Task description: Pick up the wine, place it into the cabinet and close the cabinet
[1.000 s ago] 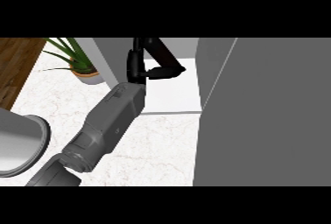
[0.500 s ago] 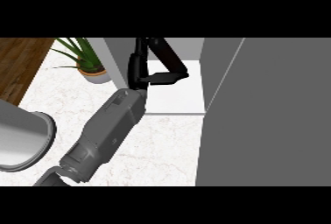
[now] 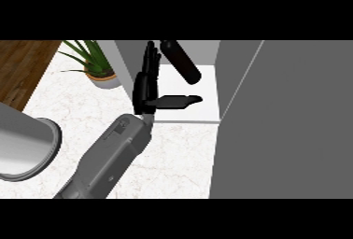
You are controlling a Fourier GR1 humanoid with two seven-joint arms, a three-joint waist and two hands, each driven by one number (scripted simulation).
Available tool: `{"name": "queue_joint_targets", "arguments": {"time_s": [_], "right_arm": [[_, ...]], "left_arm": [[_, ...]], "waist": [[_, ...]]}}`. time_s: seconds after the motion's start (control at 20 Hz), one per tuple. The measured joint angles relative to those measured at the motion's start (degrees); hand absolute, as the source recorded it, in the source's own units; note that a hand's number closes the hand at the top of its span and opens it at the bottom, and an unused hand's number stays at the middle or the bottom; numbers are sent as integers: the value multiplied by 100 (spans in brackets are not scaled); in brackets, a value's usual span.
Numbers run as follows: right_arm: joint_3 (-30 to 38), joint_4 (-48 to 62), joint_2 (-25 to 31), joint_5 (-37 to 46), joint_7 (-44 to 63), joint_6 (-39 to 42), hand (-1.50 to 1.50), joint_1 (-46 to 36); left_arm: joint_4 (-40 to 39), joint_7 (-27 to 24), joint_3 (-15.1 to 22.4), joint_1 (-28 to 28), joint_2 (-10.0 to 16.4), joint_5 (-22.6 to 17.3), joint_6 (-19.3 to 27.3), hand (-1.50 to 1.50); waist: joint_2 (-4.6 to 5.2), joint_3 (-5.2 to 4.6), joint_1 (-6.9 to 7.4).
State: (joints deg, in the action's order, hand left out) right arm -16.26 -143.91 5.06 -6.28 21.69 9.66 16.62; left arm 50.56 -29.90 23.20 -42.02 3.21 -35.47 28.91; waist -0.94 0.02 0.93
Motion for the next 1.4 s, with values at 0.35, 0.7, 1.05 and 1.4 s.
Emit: {"name": "queue_joint_targets", "arguments": {"time_s": [0.35, 0.7, 1.05, 1.4], "right_arm": [[-54, -3, 12, 32, 36, -87, -150, -108], [-119, -21, 95, 55, 127, -133, -150, -185], [-530, -7, 619, 45, 314, 464, 150, -105], [-1279, -1, 834, 11, 472, 849, 150, 22]], "left_arm": [[1898, 322, 568, 1373, 217, 206, 329, -150], [3533, 441, 1167, 2631, 478, 553, 705, -150], [4544, 336, 1483, 3636, 845, 822, 860, -150], [5403, 292, 1329, 4452, 1532, 771, 676, -150]], "waist": [[14, -1, 5], [37, -1, -49], [44, -1, -68], [47, -8, -47]]}}
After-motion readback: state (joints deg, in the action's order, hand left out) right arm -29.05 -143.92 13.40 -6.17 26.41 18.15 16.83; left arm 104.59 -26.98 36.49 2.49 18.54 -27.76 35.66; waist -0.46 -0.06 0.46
